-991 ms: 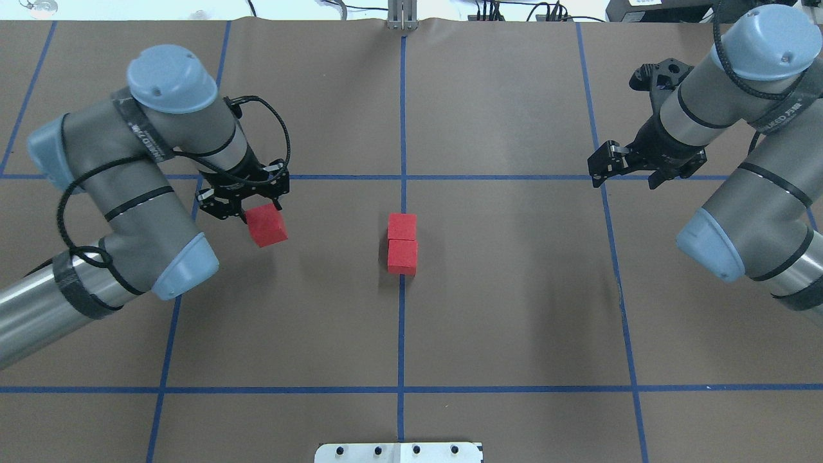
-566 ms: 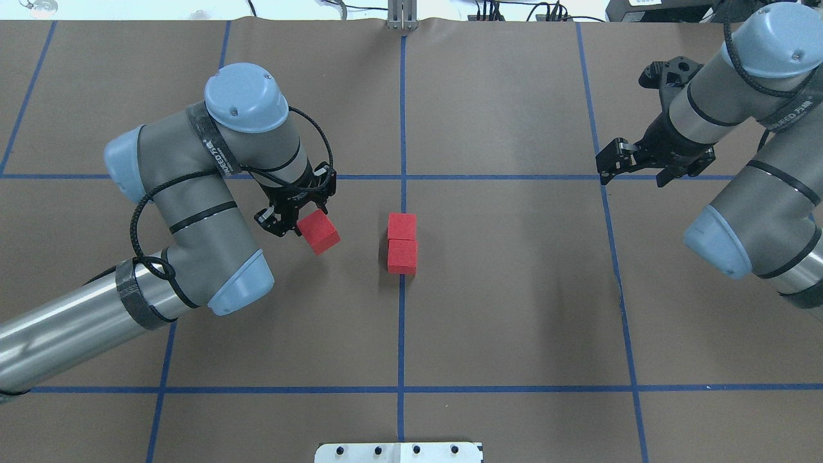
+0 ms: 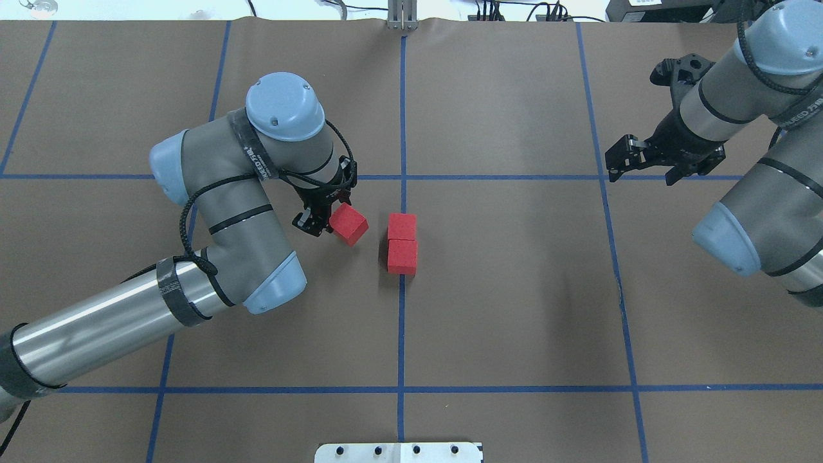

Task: Form red blocks into L shape at center
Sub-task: 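Carry the red cube with the left gripper toward the center cubes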

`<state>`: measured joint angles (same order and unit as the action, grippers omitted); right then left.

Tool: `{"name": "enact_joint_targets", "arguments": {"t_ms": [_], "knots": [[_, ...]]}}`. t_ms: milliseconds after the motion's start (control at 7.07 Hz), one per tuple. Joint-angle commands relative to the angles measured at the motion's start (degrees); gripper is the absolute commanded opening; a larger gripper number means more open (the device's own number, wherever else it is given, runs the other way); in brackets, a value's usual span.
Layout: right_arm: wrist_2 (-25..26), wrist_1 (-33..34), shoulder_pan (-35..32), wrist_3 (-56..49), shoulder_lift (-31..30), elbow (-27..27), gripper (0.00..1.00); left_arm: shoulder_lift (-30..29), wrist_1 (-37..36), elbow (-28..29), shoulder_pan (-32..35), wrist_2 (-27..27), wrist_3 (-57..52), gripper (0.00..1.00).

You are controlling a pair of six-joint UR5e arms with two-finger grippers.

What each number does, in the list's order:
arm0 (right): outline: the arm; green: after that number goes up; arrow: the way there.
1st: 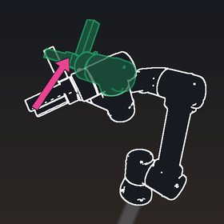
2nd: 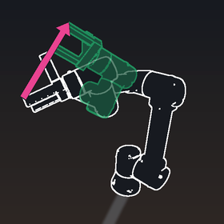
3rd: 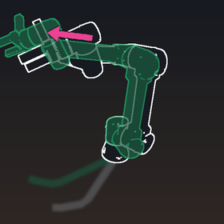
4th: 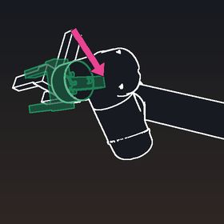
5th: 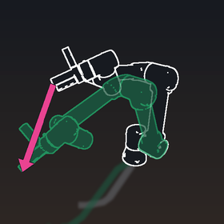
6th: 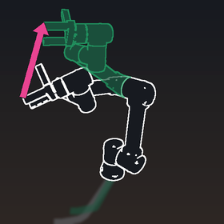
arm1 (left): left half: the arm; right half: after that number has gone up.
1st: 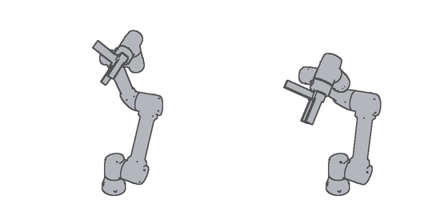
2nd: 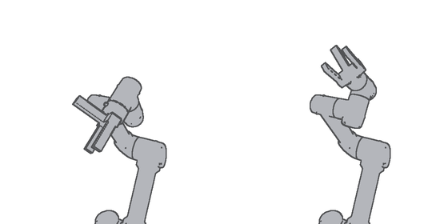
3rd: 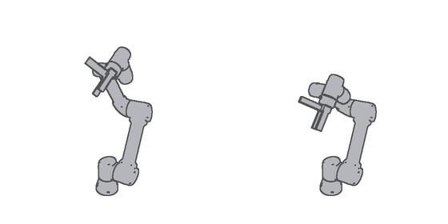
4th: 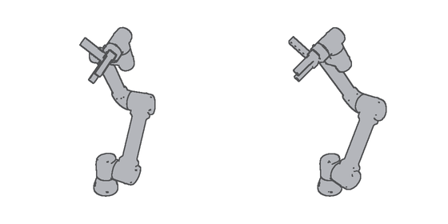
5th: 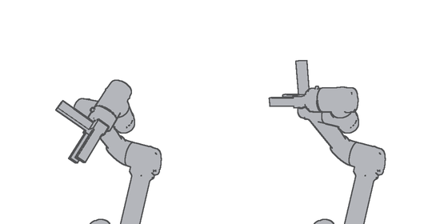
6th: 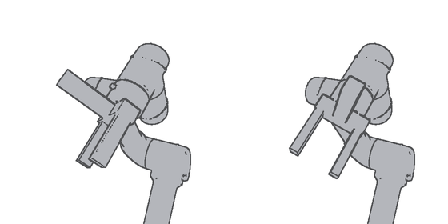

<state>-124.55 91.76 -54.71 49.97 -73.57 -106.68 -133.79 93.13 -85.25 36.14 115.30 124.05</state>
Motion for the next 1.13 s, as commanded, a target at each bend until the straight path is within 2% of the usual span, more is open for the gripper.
{"name": "enact_joint_targets", "arguments": {"t_ms": [0,708,991], "knots": [[-1.8,0.0,-1.8,-0.4,-1.2,0.1,1.00,-1.2,0.3,2.1,-0.1,0.1,10.6,0.00],[-1.7,0.0,-1.7,-0.2,-1.8,0.5,1.00,-1.4,0.7,2.7,-0.2,2.3,26.4,0.00],[-1.7,0.0,-1.7,-0.2,-2.0,0.6,1.00,-1.7,3.4,4.5,-0.4,2.3,31.6,0.00]]}}
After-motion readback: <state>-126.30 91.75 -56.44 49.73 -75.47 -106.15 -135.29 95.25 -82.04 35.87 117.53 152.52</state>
